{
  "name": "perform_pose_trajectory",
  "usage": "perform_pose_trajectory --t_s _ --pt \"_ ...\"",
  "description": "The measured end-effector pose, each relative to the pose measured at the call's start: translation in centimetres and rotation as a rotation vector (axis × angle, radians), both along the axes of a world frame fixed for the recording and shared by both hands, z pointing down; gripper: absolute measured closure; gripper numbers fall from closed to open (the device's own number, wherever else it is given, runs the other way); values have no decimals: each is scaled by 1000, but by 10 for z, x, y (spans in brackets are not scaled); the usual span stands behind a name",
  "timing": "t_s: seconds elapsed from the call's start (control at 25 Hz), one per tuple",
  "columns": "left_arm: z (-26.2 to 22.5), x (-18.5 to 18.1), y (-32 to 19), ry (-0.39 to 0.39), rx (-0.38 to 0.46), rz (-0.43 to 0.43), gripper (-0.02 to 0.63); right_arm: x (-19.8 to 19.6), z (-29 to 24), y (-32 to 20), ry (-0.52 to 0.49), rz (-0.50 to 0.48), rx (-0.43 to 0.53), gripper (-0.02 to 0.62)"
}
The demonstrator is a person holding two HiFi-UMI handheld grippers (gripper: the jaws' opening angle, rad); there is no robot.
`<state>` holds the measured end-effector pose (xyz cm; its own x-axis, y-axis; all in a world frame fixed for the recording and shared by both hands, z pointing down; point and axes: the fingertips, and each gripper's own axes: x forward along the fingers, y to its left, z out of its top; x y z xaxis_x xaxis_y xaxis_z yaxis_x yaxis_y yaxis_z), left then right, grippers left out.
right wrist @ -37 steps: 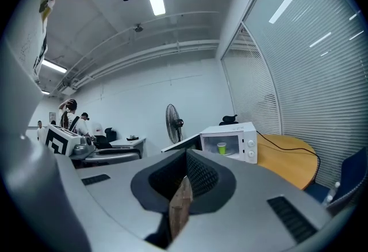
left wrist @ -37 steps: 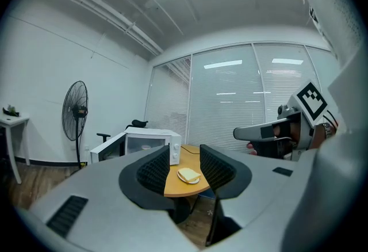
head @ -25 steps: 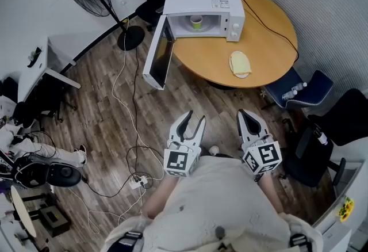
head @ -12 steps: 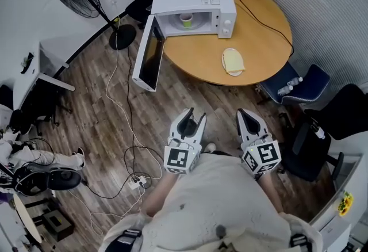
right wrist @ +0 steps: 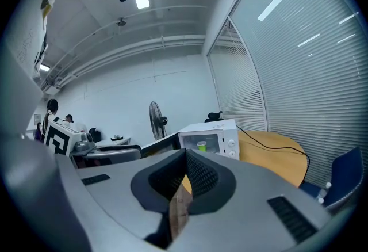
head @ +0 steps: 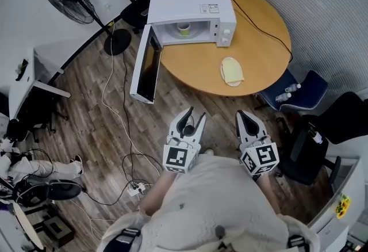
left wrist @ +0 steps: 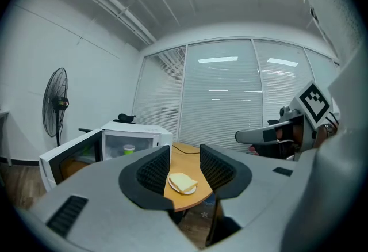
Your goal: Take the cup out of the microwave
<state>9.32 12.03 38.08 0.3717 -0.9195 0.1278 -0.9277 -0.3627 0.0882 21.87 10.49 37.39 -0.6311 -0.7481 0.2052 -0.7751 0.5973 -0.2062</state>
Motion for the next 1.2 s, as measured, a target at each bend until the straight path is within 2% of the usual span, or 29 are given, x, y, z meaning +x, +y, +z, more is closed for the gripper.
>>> perform_pose_trajectory --t_s 0.28,1.2 --pt "1 -30 -59 4 -10 2 421 -28 1 -54 5 8 -10 586" --pt "-1 -119 -218 32 -14 113 420 -122 -4 -194 37 109 -16 586"
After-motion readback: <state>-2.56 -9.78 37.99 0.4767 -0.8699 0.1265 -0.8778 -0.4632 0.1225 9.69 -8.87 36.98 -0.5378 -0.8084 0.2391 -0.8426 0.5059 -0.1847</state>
